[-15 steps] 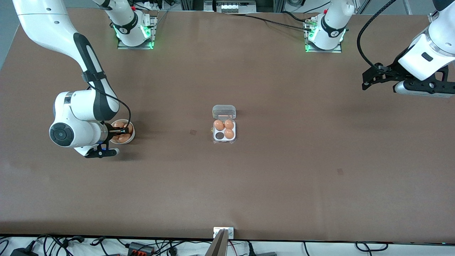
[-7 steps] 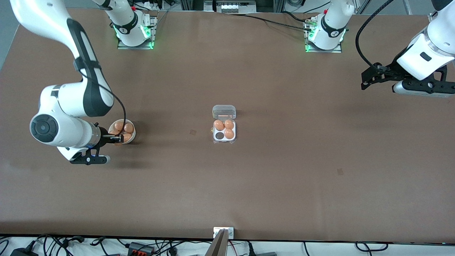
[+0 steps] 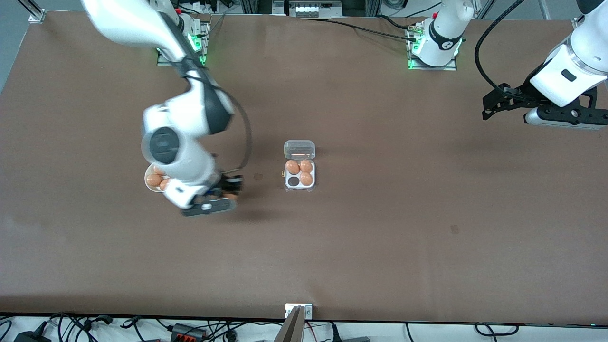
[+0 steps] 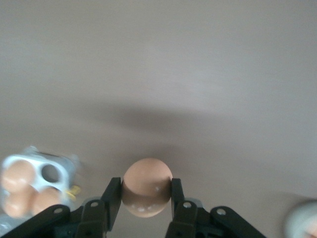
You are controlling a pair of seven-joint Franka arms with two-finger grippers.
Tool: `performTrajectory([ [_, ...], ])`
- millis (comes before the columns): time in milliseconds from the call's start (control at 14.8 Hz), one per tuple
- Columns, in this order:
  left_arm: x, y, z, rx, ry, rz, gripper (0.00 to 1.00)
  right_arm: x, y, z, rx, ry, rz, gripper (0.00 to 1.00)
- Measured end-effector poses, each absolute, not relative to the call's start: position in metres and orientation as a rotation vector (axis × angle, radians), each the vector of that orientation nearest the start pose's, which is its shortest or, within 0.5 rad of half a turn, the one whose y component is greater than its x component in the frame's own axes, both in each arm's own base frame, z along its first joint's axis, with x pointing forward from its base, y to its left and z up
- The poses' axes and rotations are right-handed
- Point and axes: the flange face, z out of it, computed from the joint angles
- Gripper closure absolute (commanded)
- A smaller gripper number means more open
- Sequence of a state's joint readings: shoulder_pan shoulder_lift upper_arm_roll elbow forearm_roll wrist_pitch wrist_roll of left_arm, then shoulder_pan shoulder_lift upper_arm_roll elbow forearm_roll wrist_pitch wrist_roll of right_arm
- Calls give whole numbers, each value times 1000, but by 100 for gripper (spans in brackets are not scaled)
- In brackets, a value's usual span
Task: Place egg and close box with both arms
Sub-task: 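Lift the egg and carry it to the empty slot of the box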
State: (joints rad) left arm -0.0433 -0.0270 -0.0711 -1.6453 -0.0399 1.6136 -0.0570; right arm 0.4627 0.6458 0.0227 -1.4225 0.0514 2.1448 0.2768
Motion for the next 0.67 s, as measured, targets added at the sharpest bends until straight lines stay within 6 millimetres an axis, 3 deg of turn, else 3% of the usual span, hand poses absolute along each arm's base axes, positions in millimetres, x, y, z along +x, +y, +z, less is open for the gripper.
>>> performTrajectory([
  [135,545,-67,609,-3178,89,10,0,635,389,305,-3029,-303,-104,100],
  [269,545,-68,609,-3178,89,13,0,627,418,294,-3023,-311,-106,100],
  [472,545,-68,609,-3178,90,14,0,608,449,282,-3030,-252,-80,100],
  [674,544,-68,609,-3178,90,14,0,597,462,272,-3038,-224,-47,100],
])
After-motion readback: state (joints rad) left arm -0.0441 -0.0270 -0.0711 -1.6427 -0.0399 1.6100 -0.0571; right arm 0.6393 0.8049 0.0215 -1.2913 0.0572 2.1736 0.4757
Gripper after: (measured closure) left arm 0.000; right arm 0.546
